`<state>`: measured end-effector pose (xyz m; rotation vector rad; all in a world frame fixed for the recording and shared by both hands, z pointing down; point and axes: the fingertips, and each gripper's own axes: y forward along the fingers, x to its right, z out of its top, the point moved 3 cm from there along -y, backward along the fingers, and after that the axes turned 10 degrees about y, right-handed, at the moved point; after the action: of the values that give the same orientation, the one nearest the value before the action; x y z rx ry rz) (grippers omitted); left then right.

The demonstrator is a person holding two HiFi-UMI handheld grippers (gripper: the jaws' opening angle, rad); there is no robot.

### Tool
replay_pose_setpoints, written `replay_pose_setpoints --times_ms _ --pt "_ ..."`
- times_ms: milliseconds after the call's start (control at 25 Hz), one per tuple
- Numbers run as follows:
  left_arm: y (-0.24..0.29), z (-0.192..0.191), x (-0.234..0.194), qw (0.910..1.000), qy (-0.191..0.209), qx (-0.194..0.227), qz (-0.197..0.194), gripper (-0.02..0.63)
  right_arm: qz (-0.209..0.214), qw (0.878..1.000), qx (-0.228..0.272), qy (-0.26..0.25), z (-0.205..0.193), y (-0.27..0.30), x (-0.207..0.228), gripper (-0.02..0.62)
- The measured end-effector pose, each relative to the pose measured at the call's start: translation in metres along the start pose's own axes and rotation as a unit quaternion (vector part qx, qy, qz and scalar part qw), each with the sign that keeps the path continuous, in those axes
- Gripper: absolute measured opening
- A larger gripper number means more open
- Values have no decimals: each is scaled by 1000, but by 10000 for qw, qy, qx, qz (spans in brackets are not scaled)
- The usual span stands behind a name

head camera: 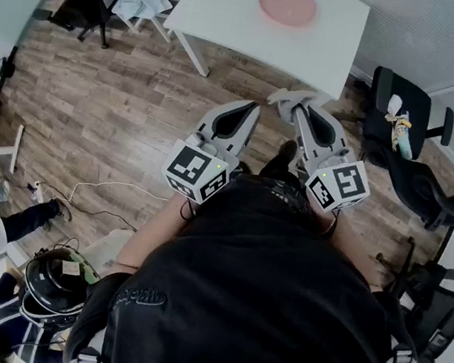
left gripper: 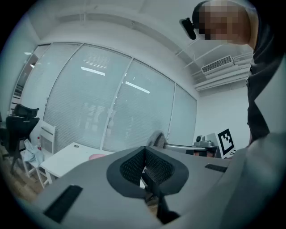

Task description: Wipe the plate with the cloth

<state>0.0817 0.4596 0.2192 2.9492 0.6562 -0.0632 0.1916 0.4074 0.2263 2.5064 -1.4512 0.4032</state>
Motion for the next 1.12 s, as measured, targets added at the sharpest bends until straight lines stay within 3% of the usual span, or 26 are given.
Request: replay_pose_setpoints --times_ms 680,1120 --pt "29 -5 -14 9997 -162 -135 111 15 109 9997 -131 158 5 13 27 35" --pt "116 0 -22 9994 -251 -218 122 15 108 9994 -210 235 30 27 108 35"
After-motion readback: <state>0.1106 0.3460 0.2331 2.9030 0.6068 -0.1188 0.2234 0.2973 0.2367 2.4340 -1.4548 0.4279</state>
